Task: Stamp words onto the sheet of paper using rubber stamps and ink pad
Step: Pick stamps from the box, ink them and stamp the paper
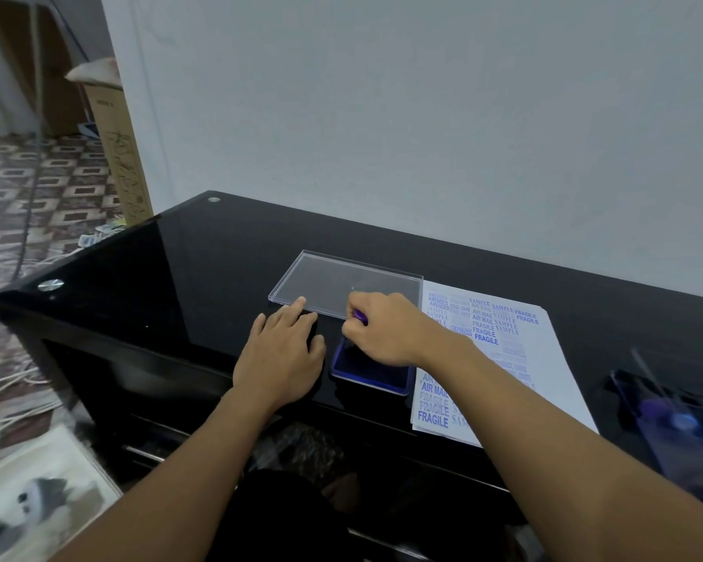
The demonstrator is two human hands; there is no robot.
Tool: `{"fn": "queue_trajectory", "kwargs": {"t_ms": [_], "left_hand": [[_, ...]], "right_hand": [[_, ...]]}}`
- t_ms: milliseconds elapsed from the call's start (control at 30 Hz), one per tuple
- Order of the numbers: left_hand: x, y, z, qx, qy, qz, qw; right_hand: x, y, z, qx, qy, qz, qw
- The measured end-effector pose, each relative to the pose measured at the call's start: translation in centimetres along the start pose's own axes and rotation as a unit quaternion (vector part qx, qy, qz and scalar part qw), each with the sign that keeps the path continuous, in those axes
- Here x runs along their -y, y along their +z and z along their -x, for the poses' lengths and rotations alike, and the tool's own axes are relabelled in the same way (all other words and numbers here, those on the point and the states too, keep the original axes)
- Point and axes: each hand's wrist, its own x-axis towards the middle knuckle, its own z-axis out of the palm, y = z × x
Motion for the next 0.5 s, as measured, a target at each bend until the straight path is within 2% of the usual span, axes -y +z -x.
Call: {"fn": "queue_trajectory", "kwargs": {"t_ms": [233, 500], "left_hand": [[0.0, 0.0, -0.1, 0.007, 0.005, -0.007, 1.0], [-0.1, -0.2, 0.0, 0.004, 0.011, -0.014, 1.0]], "right_hand": [[-0.1, 0.7, 0.1, 0.008, 0.003, 0.023, 1.0], [0.1, 2.1, 0.7, -0.045, -0.024, 0.059, 0.997]]}}
